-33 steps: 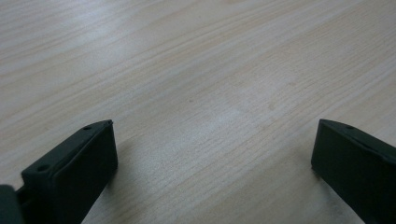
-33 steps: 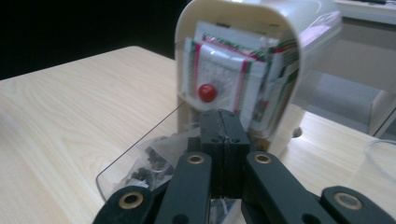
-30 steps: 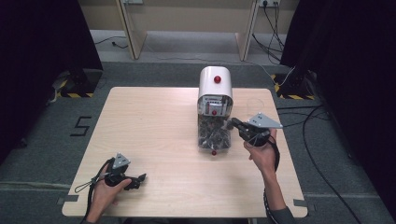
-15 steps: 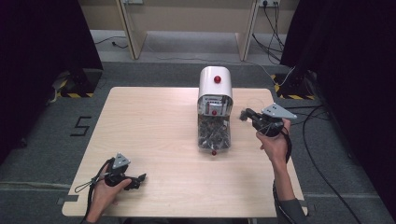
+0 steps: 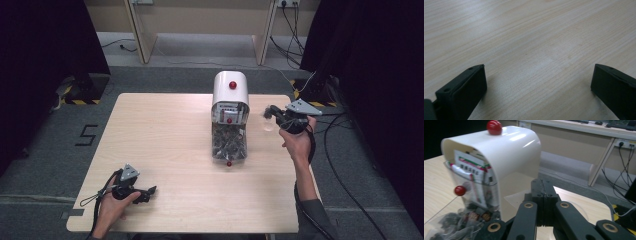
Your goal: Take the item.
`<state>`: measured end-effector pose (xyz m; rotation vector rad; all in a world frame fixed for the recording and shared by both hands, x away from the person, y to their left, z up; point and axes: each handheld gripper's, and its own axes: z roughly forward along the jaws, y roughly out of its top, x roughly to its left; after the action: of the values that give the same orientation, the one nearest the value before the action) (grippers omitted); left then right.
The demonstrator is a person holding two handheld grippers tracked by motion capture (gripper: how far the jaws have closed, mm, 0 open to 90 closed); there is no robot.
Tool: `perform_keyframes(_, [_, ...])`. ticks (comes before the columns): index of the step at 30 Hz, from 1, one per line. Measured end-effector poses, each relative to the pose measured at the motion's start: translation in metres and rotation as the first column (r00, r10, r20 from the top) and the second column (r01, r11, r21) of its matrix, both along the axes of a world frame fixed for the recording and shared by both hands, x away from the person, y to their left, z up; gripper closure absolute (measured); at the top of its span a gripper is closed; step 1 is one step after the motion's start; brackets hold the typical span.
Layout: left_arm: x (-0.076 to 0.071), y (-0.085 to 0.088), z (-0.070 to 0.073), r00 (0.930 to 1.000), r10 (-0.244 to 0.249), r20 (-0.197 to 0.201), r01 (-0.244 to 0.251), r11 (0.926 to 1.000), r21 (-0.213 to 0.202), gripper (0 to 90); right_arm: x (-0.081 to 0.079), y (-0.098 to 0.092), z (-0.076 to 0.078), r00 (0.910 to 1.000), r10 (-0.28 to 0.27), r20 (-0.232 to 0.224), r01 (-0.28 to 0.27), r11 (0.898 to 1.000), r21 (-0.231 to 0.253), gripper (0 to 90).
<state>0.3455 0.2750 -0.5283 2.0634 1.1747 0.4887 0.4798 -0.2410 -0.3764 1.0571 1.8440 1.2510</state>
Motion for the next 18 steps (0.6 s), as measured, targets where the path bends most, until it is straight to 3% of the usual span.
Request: perform_keyframes(18, [0.0, 0.0, 0.0, 1.0, -0.001, -0.002, 0.001, 1.0, 0.001, 0.0, 0.035, -0.019, -0.002, 0.9944, -0.103, -0.025, 0.103, 0.995, -0.013, 90.0])
